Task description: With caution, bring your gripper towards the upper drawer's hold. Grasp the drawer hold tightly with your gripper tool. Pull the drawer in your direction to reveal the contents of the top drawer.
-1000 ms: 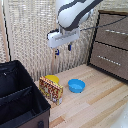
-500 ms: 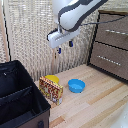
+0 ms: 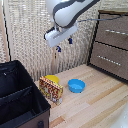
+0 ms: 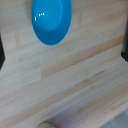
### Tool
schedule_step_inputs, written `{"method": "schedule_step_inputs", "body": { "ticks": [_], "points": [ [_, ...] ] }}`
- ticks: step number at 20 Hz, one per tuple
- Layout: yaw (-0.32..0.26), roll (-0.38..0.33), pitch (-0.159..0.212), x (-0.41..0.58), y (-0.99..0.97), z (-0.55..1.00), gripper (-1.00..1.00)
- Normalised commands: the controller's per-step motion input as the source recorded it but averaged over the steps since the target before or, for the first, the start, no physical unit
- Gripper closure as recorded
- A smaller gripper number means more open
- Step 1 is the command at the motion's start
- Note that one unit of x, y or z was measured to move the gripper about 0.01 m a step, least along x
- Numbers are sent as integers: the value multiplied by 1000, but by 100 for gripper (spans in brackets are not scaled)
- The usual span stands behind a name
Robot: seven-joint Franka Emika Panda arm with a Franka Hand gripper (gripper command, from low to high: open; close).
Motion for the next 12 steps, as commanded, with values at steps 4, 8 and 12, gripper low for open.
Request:
{"method": "schedule_step_inputs", "body": {
  "ticks": [4,8,12],
  "points": [
    [-20,-283,94,423,205,341,-100],
    [47,-375,8,112,-21,48,-100],
    [105,-375,0,0,-78,0,-100]
  ]
}}
